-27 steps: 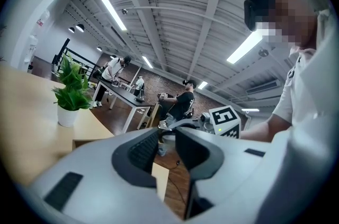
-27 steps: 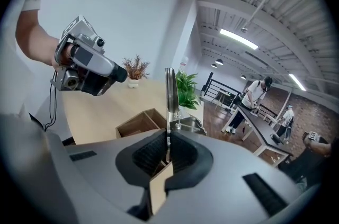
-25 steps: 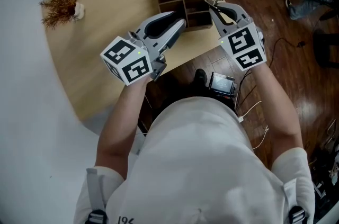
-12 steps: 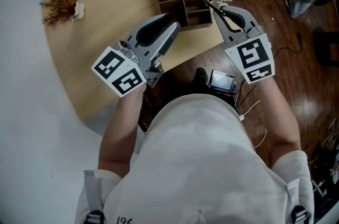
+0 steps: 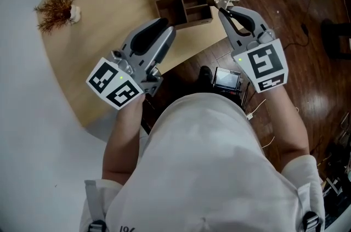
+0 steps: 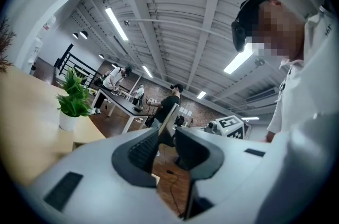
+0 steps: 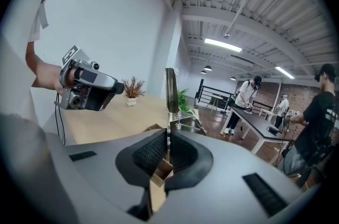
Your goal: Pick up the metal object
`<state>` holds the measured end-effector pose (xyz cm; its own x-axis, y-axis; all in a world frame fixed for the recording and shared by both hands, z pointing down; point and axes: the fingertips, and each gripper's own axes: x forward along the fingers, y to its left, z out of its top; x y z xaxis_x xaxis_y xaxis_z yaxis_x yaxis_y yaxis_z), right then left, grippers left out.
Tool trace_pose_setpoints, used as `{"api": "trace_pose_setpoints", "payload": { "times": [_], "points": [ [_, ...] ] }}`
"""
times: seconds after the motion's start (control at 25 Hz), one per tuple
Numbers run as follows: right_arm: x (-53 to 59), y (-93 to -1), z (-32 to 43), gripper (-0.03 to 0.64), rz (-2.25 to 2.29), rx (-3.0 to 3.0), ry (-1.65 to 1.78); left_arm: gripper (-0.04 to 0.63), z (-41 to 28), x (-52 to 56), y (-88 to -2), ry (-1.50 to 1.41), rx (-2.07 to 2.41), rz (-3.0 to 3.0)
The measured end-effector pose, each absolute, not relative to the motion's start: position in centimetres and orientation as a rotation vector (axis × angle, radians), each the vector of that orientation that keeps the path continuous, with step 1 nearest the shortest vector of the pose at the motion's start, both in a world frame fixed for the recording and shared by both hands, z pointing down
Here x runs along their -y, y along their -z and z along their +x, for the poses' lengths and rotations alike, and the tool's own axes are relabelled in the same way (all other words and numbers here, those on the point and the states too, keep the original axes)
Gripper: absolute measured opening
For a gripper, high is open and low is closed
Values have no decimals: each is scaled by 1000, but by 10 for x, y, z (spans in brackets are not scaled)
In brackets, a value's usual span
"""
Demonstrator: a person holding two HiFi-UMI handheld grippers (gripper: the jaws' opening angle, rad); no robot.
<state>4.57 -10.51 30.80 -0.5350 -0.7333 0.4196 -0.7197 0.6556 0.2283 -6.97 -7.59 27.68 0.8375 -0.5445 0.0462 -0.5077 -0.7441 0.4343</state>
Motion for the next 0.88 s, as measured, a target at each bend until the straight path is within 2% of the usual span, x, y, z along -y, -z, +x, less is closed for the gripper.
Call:
{"api": "trace_pose_setpoints", "payload": {
  "times": [0.88],
  "points": [
    [76, -297, 62, 5, 1179, 2396, 4, 80, -71, 50, -281, 93, 770, 2566]
  ]
}}
